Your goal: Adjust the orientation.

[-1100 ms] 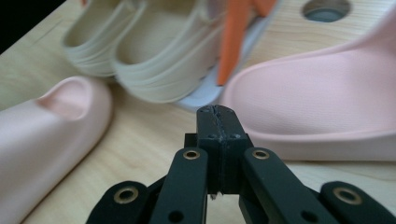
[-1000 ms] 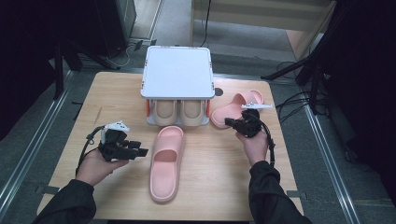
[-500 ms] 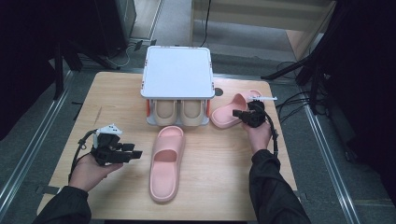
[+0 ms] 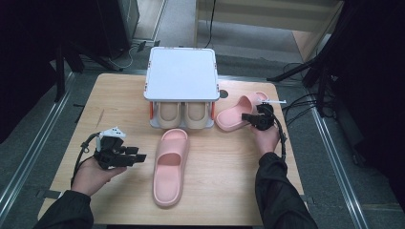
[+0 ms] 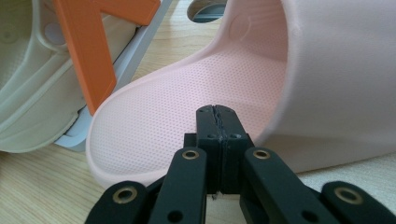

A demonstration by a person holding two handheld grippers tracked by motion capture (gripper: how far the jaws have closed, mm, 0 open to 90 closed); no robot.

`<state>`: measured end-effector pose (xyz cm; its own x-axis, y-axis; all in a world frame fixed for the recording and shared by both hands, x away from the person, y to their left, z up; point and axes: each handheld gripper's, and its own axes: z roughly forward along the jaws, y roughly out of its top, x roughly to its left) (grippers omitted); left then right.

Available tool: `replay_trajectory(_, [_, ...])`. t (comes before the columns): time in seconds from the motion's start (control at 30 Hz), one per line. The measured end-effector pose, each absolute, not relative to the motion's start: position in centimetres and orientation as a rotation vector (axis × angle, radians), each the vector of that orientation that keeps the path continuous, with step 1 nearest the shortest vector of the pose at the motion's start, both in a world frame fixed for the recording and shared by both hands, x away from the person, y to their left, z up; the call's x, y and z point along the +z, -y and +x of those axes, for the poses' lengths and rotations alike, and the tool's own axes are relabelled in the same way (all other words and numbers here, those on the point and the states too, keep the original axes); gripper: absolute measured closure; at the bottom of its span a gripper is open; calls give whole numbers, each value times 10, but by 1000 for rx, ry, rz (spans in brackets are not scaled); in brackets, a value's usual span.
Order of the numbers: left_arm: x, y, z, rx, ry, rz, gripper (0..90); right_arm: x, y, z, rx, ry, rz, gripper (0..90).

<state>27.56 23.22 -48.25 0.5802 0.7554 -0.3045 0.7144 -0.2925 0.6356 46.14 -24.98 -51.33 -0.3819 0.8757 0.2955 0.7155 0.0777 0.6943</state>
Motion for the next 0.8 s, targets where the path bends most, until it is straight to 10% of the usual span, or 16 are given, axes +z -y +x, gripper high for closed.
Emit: replay_trajectory(0.8, [-483,-226,286,43,-1146,2064,488,-510,287,448,1133,-2106,1673,888])
